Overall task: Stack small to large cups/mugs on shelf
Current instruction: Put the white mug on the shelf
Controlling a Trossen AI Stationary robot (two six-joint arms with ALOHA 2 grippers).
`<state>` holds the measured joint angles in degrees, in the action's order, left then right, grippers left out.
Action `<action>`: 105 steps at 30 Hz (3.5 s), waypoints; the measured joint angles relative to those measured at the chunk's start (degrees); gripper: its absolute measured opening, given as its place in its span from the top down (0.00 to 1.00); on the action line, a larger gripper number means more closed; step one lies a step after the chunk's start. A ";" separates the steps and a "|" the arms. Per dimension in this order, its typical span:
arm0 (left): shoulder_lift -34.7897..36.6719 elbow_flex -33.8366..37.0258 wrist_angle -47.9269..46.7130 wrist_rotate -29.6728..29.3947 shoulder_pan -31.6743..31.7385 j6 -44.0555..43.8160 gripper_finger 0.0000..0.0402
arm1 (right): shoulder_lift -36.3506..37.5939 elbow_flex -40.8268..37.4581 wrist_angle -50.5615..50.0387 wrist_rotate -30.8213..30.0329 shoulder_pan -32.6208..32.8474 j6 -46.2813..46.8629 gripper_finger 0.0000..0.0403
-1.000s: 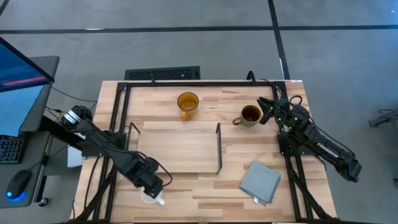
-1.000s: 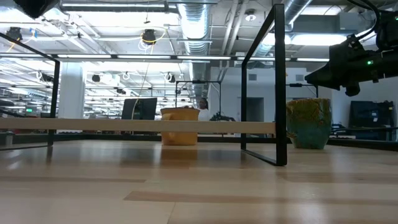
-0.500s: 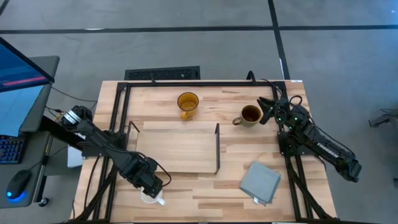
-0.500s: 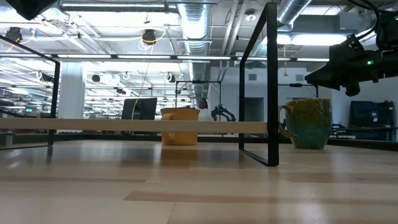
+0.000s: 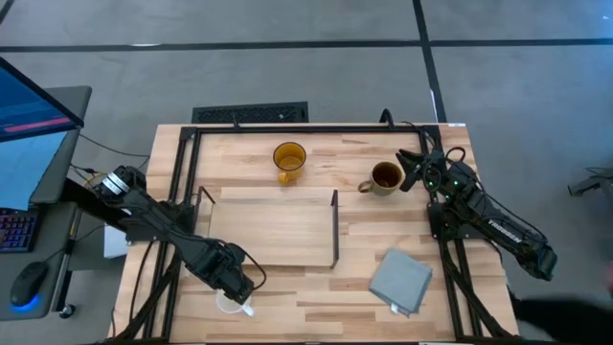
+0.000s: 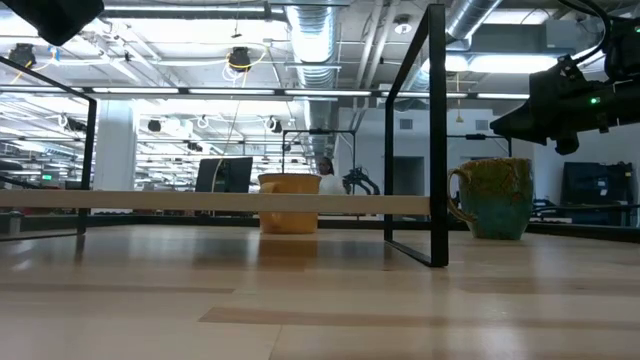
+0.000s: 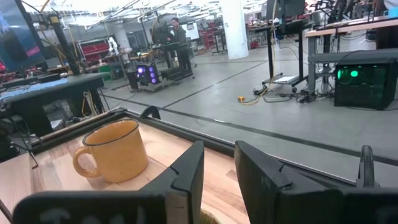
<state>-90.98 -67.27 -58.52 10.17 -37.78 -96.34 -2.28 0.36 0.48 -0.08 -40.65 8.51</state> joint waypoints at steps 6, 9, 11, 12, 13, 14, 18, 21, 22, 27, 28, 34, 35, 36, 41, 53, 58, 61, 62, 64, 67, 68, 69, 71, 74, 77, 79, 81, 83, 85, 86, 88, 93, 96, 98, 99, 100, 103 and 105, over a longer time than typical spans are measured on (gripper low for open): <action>-0.20 0.01 0.19 -0.48 -0.10 -0.89 0.45 | 0.00 0.00 0.00 0.00 0.01 -0.02 0.72; -0.13 1.54 3.54 -0.40 -0.11 -1.41 0.45 | 0.00 0.00 -0.01 0.00 0.01 -0.02 0.72; -0.22 3.22 6.67 -0.43 -0.11 -2.21 0.45 | 0.00 0.00 0.01 0.00 0.01 -0.02 0.72; -0.22 3.64 7.39 -0.41 -0.09 -2.68 0.45 | 0.00 0.00 -0.01 0.00 0.01 -0.02 0.72; -0.22 3.70 7.21 -0.50 -0.09 -3.15 0.45 | 0.00 0.00 0.01 0.00 -0.01 -0.02 0.72; -0.22 3.72 6.66 -0.74 -0.09 -3.56 0.45 | 0.00 0.00 0.01 0.00 0.01 -0.02 0.72; -0.22 3.74 5.20 -0.98 -0.09 -3.58 0.45 | 0.00 0.00 0.00 -0.01 0.01 -0.04 0.72; -0.22 3.74 4.96 -0.81 -0.09 -2.52 0.45 | 0.00 0.00 0.01 -0.02 0.01 -0.09 0.72; -0.21 3.74 4.88 -0.81 -0.09 -2.40 0.45 | -0.02 0.00 0.02 -0.04 0.01 -0.09 0.72; -0.20 3.74 3.37 -0.81 -0.09 -2.24 0.45 | 0.00 0.00 0.02 -0.07 0.01 -0.09 0.72; -0.20 3.74 3.35 -0.81 -0.09 -1.89 0.45 | 0.00 0.00 0.02 -0.07 -0.01 -0.09 0.72; -0.20 3.74 3.43 -1.03 -0.09 -0.14 0.52 | 0.00 0.00 0.02 -0.09 0.01 -3.02 0.72; -0.20 3.74 3.42 -1.40 -0.09 -0.13 0.55 | 0.00 -0.01 0.02 -0.11 0.01 -3.95 0.72; -0.20 3.74 3.43 -1.76 -0.09 -0.10 0.58 | 0.00 0.00 0.02 -0.11 0.01 -4.65 0.72; -0.20 3.74 3.48 -3.13 -0.09 0.30 0.73 | 0.00 0.00 0.02 -0.13 0.00 -5.51 0.72; -1.57 3.72 3.14 -3.26 1.45 9.19 0.99 | -0.01 0.00 0.02 -0.11 -0.01 -5.51 0.72; -0.94 3.40 1.31 -4.84 3.69 14.51 0.99 | -0.02 0.00 0.02 -0.09 0.00 -5.51 0.72; 0.27 1.67 -2.27 -5.08 5.31 19.44 1.00 | -0.02 0.00 0.02 -0.07 0.00 -5.51 0.72; 0.65 0.95 -3.84 -5.66 5.85 21.19 1.00 | -0.02 0.00 0.02 -0.07 -0.01 -5.51 0.72; 1.44 -0.16 -6.61 -6.47 7.29 24.69 1.00 | -0.02 0.00 0.00 -0.07 -0.01 -5.51 0.72; 3.17 -2.46 -7.74 -7.67 9.65 29.96 1.00 | -0.02 0.00 0.02 -0.04 -0.01 -5.51 0.72; 3.63 -3.32 -8.21 -8.06 10.32 32.06 1.00 | -0.02 0.00 0.01 -0.04 -0.01 -5.51 0.72; 4.00 -4.20 -8.90 -8.45 11.02 34.05 1.00 | -0.02 0.00 0.02 -0.04 0.00 -5.51 0.72; 4.66 -6.05 -10.16 -8.57 12.40 37.72 1.00 | -0.01 0.00 0.02 -0.04 -0.01 -5.51 0.72; 5.44 -9.77 -14.06 -8.46 14.11 45.07 1.00 | -0.02 0.00 0.01 -0.02 -0.01 -5.51 0.72; 5.46 -13.07 -22.66 -8.54 15.99 54.48 1.00 | 0.00 0.00 -0.01 -0.02 -0.01 -5.49 0.72; 5.49 -14.35 -27.53 -8.83 17.70 59.35 1.00 | -0.01 0.00 0.01 -0.02 0.01 -5.42 0.72; 5.49 -14.79 -31.36 -9.15 19.69 65.12 1.00 | -0.02 0.00 0.01 -0.02 0.01 -4.27 0.72; 5.49 -14.79 -31.92 -10.48 21.67 72.85 1.00 | -0.02 0.00 0.00 0.00 0.01 -2.85 0.72; 5.44 -14.81 -31.13 -12.06 23.69 80.79 1.00 | 0.00 0.00 -0.01 0.00 0.01 -1.89 0.72; 5.43 -14.81 -31.28 -13.01 24.76 84.21 1.00 | 0.00 0.00 0.02 0.00 0.01 -1.24 0.72; 4.77 -14.90 -31.72 -15.07 27.11 90.14 1.00 | -0.02 0.00 0.01 0.00 0.01 -0.01 0.72; 4.61 -13.18 -31.01 -16.85 31.88 105.42 1.00 | 0.00 0.00 -0.01 0.02 0.01 2.78 0.72; 4.61 -11.82 -30.57 -15.90 33.91 111.03 1.00 | 0.00 0.00 -0.01 0.02 0.03 5.37 0.72; 4.59 -10.38 -30.40 -14.66 34.92 114.68 1.00 | 0.00 0.00 -0.01 0.02 0.03 6.59 0.72; 4.59 -9.70 -30.14 -14.65 35.21 115.99 1.00 | 0.00 0.00 -0.01 0.03 0.03 6.62 0.72; 4.59 -8.96 -29.54 -14.45 35.57 117.11 1.00 | 0.00 0.00 -0.01 0.04 0.03 6.62 0.72; 4.59 -6.66 -25.44 -13.07 36.31 118.95 1.00 | 0.00 0.00 -0.01 0.04 0.03 6.62 0.72; 4.59 -5.47 -23.46 -12.89 36.56 119.32 1.00 | 0.00 0.00 -0.01 0.04 0.03 6.60 0.72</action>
<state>-86.39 -72.74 -81.99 -2.72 -1.22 22.98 -2.28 0.36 0.47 -0.03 -40.62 15.11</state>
